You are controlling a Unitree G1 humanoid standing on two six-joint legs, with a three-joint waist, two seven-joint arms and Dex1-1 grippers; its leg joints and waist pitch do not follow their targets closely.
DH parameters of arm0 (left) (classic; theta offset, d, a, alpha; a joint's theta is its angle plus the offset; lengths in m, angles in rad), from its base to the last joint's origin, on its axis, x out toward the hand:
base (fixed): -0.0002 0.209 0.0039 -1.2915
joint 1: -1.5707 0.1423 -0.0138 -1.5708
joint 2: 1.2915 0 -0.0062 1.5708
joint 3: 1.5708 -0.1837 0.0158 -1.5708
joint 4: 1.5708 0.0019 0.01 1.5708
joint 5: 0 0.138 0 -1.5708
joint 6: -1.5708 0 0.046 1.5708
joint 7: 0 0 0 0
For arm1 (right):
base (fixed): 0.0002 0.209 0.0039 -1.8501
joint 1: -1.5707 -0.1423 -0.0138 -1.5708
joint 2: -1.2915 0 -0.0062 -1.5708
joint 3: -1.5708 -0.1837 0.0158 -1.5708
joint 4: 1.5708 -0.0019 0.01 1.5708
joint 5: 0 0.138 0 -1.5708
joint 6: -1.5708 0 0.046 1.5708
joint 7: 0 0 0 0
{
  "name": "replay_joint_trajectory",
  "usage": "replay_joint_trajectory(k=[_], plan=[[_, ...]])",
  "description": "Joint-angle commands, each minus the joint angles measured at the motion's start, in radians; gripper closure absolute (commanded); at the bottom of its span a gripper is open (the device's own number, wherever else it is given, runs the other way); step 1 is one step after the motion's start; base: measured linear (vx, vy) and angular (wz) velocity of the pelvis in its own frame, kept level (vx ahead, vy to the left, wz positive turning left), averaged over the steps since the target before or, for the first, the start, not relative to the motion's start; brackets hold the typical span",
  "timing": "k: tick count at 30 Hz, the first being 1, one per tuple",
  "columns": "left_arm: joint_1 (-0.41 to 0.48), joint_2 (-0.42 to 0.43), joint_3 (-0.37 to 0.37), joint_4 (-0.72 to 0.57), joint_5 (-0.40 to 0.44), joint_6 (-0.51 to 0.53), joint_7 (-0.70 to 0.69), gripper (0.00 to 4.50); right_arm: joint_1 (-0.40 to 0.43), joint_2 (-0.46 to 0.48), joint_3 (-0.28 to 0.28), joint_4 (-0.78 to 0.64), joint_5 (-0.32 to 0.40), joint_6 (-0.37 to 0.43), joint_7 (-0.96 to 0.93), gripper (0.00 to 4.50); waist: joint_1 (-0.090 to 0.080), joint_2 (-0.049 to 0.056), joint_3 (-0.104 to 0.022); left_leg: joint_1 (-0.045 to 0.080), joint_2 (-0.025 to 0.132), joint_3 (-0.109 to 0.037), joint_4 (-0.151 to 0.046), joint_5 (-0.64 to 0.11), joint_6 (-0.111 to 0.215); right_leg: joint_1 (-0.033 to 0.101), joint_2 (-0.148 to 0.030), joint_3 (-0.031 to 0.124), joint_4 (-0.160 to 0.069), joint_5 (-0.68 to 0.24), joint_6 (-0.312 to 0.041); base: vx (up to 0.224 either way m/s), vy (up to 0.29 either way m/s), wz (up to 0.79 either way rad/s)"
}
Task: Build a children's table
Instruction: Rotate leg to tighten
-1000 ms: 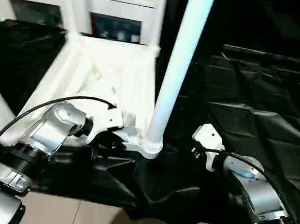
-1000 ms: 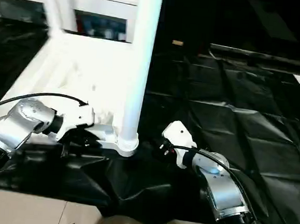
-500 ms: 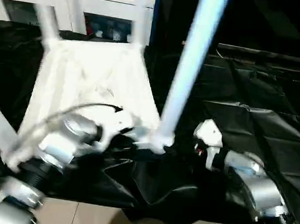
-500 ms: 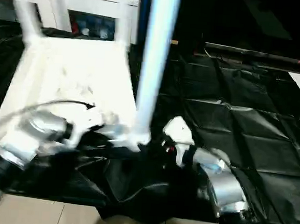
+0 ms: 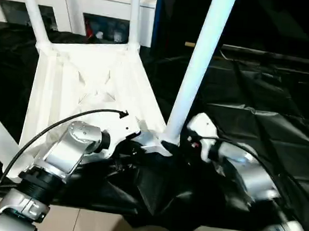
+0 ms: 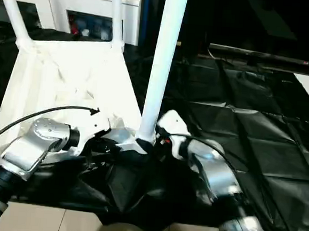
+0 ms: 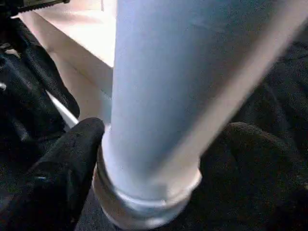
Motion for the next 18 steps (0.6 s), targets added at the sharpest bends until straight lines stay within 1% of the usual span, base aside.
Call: replay_joint_trajectory(k=[1, 2, 3, 4, 7, 8, 11, 13, 16, 17, 18], plan=[[0.006, -0.002, -0.02, 0.023, 0.01, 0.016, 0.0, 4.5, -0.017, -0.009, -0.018, 0.03, -0.016, -0.006, -0.013, 0.35, 0.006, 0.003, -0.063, 0.017, 0.024, 0.0, -0.065, -0.14, 0.025, 0.04, -0.06, 0.029, -0.073, -0.006, -0.251, 0.0, 0.0, 0.0], [0.003, -0.004, -0.02, 0.027, 0.011, 0.015, 0.002, 4.5, -0.021, -0.008, -0.017, 0.036, -0.018, -0.011, -0.013, 0.45, 0.008, 0.003, -0.063, 0.018, 0.024, 0.0, -0.064, -0.134, 0.026, 0.04, -0.059, 0.029, -0.072, 0.005, -0.251, 0.0, 0.0, 0.0], [0.001, -0.004, -0.019, 0.032, 0.012, 0.012, 0.004, 4.5, -0.025, -0.006, -0.016, 0.043, -0.015, -0.014, -0.009, 0.45, 0.009, 0.002, -0.064, 0.016, 0.024, 0.0, -0.064, -0.119, 0.031, 0.042, -0.059, 0.029, -0.069, 0.03, -0.251, 0.0, 0.0, 0.0], [-0.004, -0.005, -0.019, 0.045, 0.015, 0.005, 0.008, 4.5, -0.032, -0.004, -0.011, 0.06, -0.015, -0.025, -0.002, 0.66, 0.008, 0.001, -0.064, 0.016, 0.023, 0.0, -0.063, -0.116, 0.034, 0.041, -0.059, 0.028, -0.069, 0.036, -0.253, 0.0, 0.0, 0.0], [-0.008, -0.003, -0.018, 0.053, 0.017, 0.001, 0.015, 4.5, -0.041, 0.001, -0.008, 0.082, -0.015, -0.038, 0.005, 0.84, 0.009, 0.001, -0.062, 0.016, 0.023, 0.001, -0.064, -0.136, 0.031, 0.041, -0.061, 0.028, -0.073, 0.001, -0.25, 0.0, 0.0, 0.0], [-0.009, -0.002, -0.017, 0.055, 0.017, 0.002, 0.017, 4.5, -0.047, 0.004, -0.009, 0.096, -0.016, -0.046, 0.008, 0.94, 0.009, -0.001, -0.063, 0.016, 0.024, 0.001, -0.064, -0.138, 0.03, 0.041, -0.061, 0.029, -0.073, -0.004, -0.249, 0.0, 0.0, 0.0], [-0.012, 0.0, -0.018, 0.057, 0.018, 0.002, 0.02, 4.5, -0.055, 0.009, -0.012, 0.118, -0.016, -0.058, 0.013, 1.28, 0.008, 0.0, -0.062, 0.016, 0.024, 0.0, -0.065, -0.143, 0.029, 0.04, -0.061, 0.029, -0.073, -0.016, -0.249, 0.0, 0.0, 0.0], [-0.014, 0.002, -0.017, 0.06, 0.018, 0.0, 0.022, 4.5, -0.057, 0.011, -0.013, 0.125, -0.015, -0.063, 0.016, 1.35, 0.008, 0.001, -0.061, 0.017, 0.025, 0.0, -0.066, -0.151, 0.027, 0.039, -0.061, 0.028, -0.075, -0.025, -0.248, 0.0, 0.0, 0.0], [-0.016, -0.005, -0.001, 0.072, 0.014, -0.005, 0.044, 4.5, -0.059, 0.018, -0.016, 0.138, -0.009, -0.067, 0.013, 1.64, 0.007, 0.0, -0.061, 0.016, 0.024, 0.0, -0.067, -0.159, 0.023, 0.039, -0.061, 0.028, -0.076, -0.042, -0.245, 0.0, 0.0, 0.0], [-0.019, -0.014, 0.007, 0.081, 0.014, -0.012, 0.061, 4.5, -0.061, 0.022, -0.019, 0.146, -0.007, -0.069, 0.006, 1.68, 0.007, 0.0, -0.061, 0.017, 0.025, 0.0, -0.067, -0.162, 0.022, 0.038, -0.061, 0.028, -0.077, -0.046, -0.245, 0.0, 0.0, 0.0], [-0.023, -0.024, 0.015, 0.09, 0.014, -0.018, 0.081, 4.5, -0.063, 0.027, -0.022, 0.155, -0.007, -0.071, -0.004, 1.68, 0.007, 0.003, -0.06, 0.018, 0.025, 0.0, -0.067, -0.17, 0.019, 0.036, -0.061, 0.029, -0.078, -0.057, -0.244, 0.0, 0.0, 0.0]])
